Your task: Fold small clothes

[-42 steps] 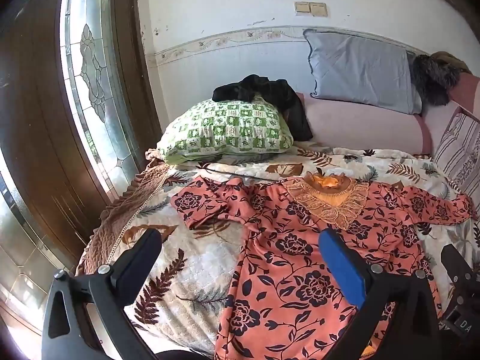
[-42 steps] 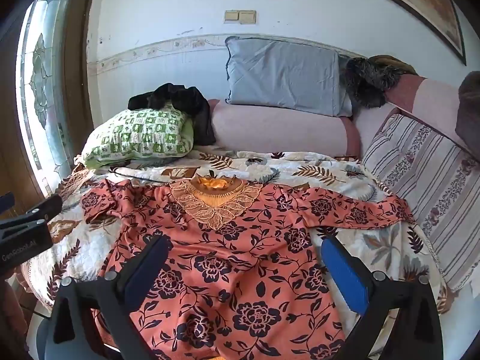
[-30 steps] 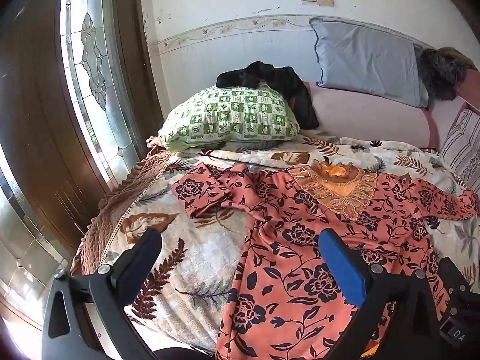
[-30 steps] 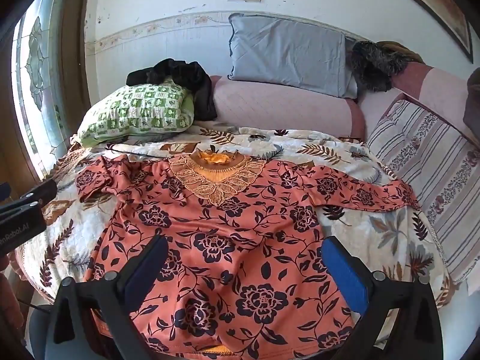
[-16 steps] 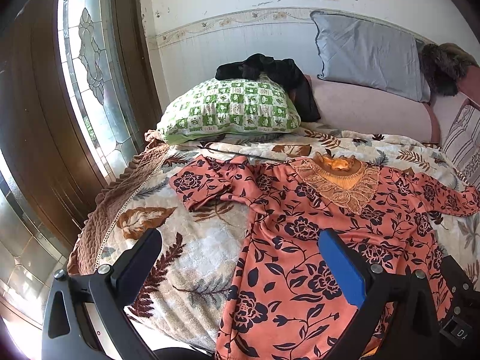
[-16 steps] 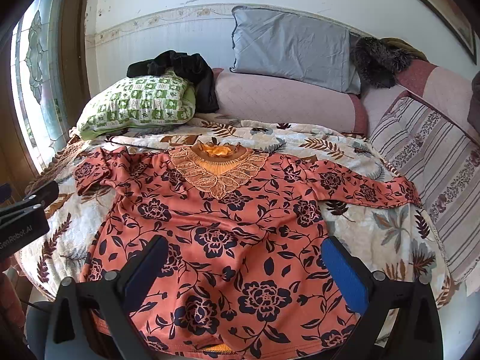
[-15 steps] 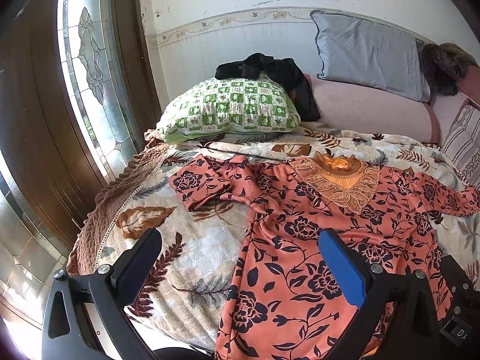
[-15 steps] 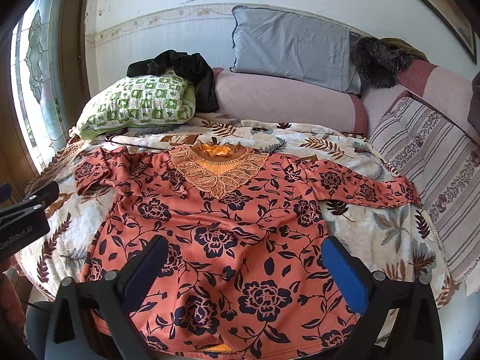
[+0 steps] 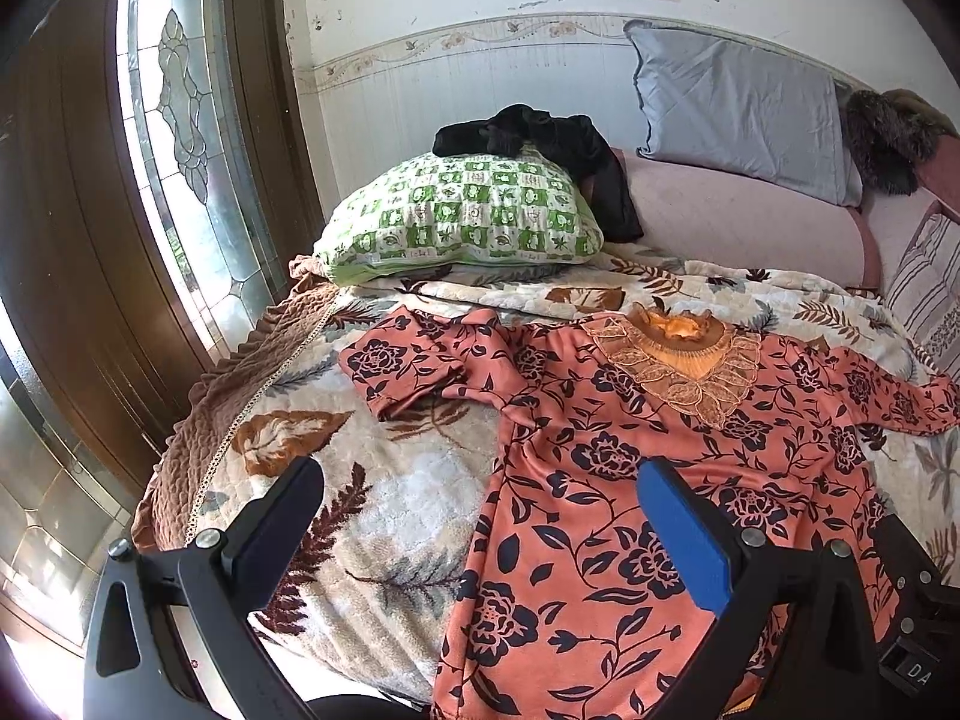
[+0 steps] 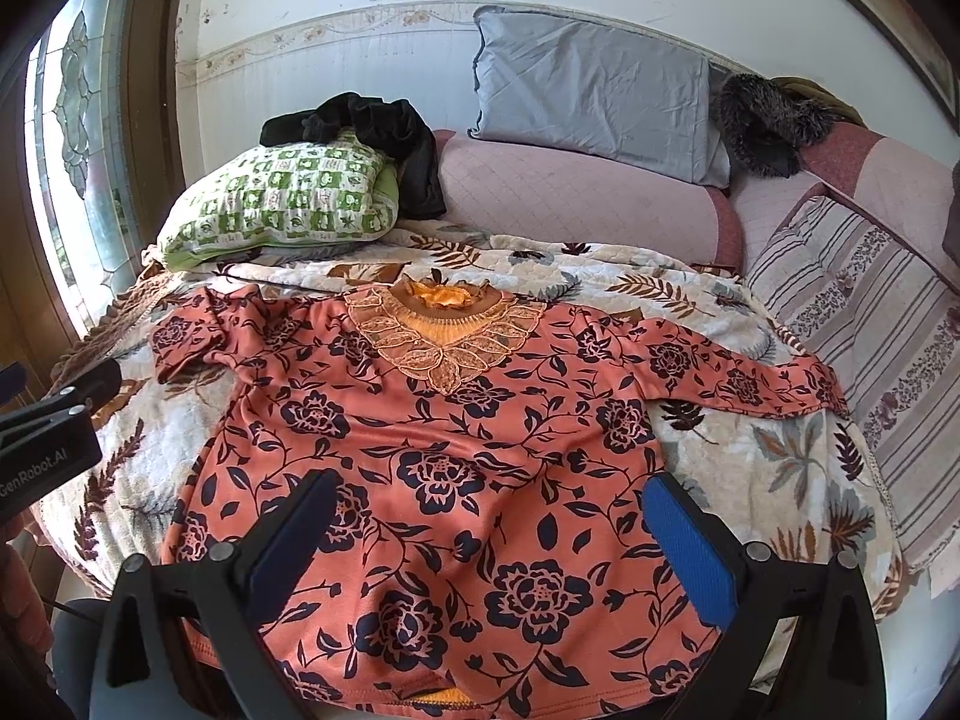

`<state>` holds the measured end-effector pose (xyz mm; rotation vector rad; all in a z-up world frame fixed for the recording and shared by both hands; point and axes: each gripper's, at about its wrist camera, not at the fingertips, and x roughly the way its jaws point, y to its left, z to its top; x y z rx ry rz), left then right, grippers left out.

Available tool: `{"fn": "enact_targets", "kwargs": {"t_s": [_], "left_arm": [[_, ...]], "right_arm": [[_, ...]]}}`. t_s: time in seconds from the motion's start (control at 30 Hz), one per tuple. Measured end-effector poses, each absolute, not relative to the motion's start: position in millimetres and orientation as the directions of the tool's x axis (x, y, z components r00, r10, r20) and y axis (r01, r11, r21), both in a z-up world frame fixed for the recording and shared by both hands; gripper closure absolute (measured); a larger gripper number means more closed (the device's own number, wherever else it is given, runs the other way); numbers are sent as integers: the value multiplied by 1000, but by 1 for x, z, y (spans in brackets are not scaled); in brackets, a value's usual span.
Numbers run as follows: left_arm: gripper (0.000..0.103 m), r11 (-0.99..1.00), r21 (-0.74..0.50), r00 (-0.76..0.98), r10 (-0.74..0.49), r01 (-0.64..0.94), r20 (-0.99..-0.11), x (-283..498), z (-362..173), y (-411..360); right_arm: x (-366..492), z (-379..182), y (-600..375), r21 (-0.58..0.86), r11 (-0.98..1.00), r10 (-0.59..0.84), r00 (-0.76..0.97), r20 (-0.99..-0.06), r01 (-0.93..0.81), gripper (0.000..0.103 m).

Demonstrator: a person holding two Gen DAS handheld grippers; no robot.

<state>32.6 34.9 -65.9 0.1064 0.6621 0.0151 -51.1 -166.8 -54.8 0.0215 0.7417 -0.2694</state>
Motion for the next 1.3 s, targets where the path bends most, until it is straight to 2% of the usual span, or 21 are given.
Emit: {"fn": "enact_targets", "kwargs": {"t_s": [0.57, 1.3], "left_arm": [[0, 996, 93, 789, 45, 15, -612, 31, -62, 38], [0, 992, 124, 761, 65, 21, -646, 64, -93, 33]], "right_arm": [[-51, -52, -162, -78, 968, -229, 704, -672, 240, 0], [-19, -80, -166, -83, 971, -217, 670, -710, 225, 0]]}}
